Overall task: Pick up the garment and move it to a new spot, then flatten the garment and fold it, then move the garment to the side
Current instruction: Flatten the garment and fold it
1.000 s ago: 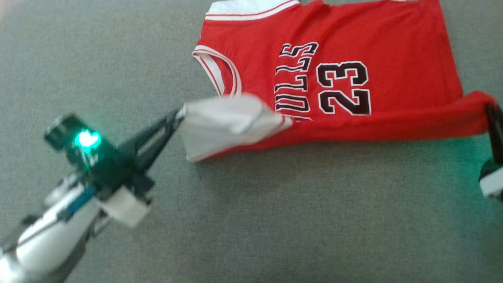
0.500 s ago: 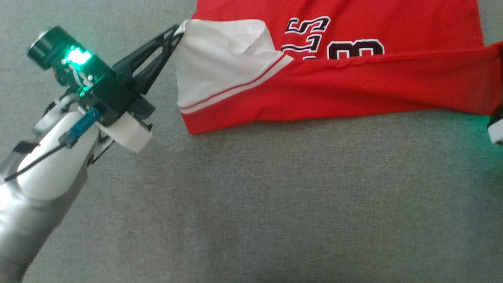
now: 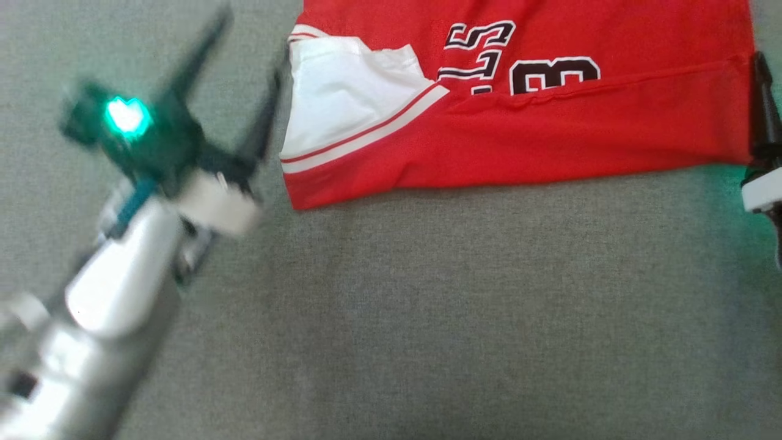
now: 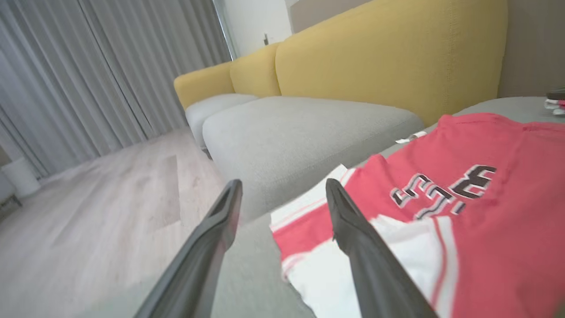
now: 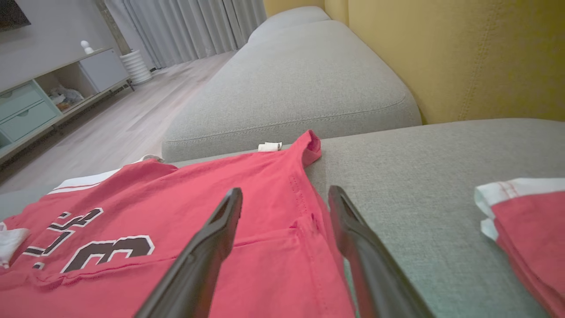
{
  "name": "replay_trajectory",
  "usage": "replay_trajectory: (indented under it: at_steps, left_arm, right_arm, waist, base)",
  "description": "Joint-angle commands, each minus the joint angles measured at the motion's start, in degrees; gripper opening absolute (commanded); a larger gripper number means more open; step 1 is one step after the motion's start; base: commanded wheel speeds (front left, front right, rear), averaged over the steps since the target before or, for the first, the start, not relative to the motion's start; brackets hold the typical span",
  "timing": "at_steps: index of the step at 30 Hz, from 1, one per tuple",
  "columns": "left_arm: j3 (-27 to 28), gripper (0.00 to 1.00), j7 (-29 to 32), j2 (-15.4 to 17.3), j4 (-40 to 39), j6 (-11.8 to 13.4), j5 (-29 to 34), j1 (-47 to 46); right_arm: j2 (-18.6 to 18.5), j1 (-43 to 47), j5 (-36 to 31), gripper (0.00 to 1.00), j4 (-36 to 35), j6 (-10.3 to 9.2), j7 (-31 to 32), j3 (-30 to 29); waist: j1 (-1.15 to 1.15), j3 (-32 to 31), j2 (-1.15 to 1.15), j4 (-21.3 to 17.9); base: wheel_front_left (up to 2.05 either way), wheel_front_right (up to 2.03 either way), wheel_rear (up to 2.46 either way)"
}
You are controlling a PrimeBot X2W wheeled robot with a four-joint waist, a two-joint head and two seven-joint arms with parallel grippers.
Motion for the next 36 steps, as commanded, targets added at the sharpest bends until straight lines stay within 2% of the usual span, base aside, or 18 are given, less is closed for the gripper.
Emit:
replay_trajectory:
  at_steps: [1,5,10,15,22,23,24,25,30,36]
  left_arm:
    - [3.04,1.00,-0.12,0.77,-1.53,0.39,-0.80,2.98]
    - [5.00,1.00,-0.12,-2.82,-1.06,0.75,-2.67,10.84]
    - [6.50,1.00,-0.12,-7.43,2.73,-0.07,-5.57,17.29]
    - [6.89,1.00,-0.12,-10.12,9.89,-0.17,-6.88,18.37]
    - [5.47,1.00,0.13,-11.88,18.64,-2.37,-8.07,15.84]
    - [5.15,0.47,0.11,-12.02,19.30,-2.74,-8.14,15.58]
    - [4.81,0.16,0.08,-12.12,19.81,-3.04,-8.11,15.36]
    - [4.38,0.00,0.05,-12.16,20.10,-3.30,-7.91,15.16]
    - [3.42,0.00,-0.07,-11.56,19.66,-3.91,-6.83,15.17]
    - [4.38,0.00,-0.10,-9.63,15.14,-4.11,-4.92,16.70]
  right_arm:
    - [-0.53,1.53,0.55,1.00,-0.89,-0.04,-1.24,0.83]
    - [0.50,3.32,1.71,1.00,0.53,-0.04,-3.05,1.57]
    - [1.66,4.79,2.80,1.00,2.27,-0.04,-4.52,2.58]
    - [2.19,4.93,3.61,1.00,3.16,-0.04,-5.32,3.58]
    - [1.83,4.81,4.55,1.00,4.16,-0.04,-5.99,4.26]
    - [1.78,4.85,4.70,1.00,4.38,-0.04,-6.03,4.31]
    - [1.74,4.89,4.87,1.00,4.64,-0.04,-6.04,4.39]
    - [1.73,4.94,5.05,1.00,4.92,-0.04,-5.99,4.49]
    - [1.68,5.02,5.60,1.00,6.39,-0.04,-5.71,4.84]
    - [1.00,3.78,4.77,1.00,11.81,-0.04,-4.78,4.31]
  waist:
    - [0.00,-0.89,0.00,0.09]
    - [0.00,-2.46,0.00,0.09]
    - [0.00,-4.05,0.00,-0.26]
    - [0.00,-4.46,0.00,-1.02]
    - [0.00,-3.86,0.00,-1.78]
    - [0.00,-3.81,0.00,-1.84]
    - [0.00,-3.80,0.00,-1.86]
    - [0.00,-3.82,0.00,-1.85]
    - [0.00,-4.16,0.00,-1.59]
    - [0.00,-4.51,0.00,-0.62]
  base:
    - [0.00,0.00,0.00]
    - [0.00,0.00,0.00]
    - [0.00,0.00,0.00]
    - [0.00,0.00,0.00]
    - [0.00,0.00,0.00]
    - [0.00,0.00,0.00]
    - [0.00,0.00,0.00]
    - [0.00,0.00,0.00]
    - [0.00,0.00,0.00]
    - [0.00,0.00,0.00]
